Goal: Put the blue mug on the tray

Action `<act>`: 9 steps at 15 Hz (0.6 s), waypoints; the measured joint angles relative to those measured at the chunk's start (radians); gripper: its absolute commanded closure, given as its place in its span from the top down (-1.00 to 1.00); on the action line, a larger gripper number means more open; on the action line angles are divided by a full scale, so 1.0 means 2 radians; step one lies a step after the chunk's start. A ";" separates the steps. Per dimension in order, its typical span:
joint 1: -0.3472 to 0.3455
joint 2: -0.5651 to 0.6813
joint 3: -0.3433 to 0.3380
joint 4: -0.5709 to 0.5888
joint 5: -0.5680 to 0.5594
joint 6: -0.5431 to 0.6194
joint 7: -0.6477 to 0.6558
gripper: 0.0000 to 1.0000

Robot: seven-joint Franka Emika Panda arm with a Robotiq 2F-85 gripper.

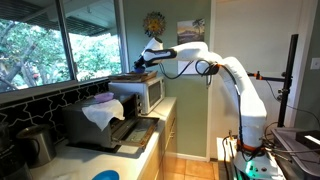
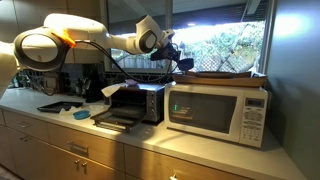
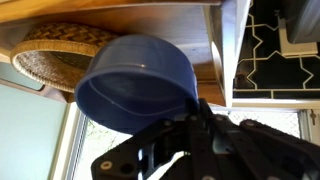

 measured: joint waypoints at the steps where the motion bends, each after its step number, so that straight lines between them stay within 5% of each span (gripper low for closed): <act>1: -0.001 0.007 0.002 0.004 0.006 0.000 0.000 -0.98; 9: -0.005 0.034 0.016 0.036 0.020 -0.041 -0.003 -0.98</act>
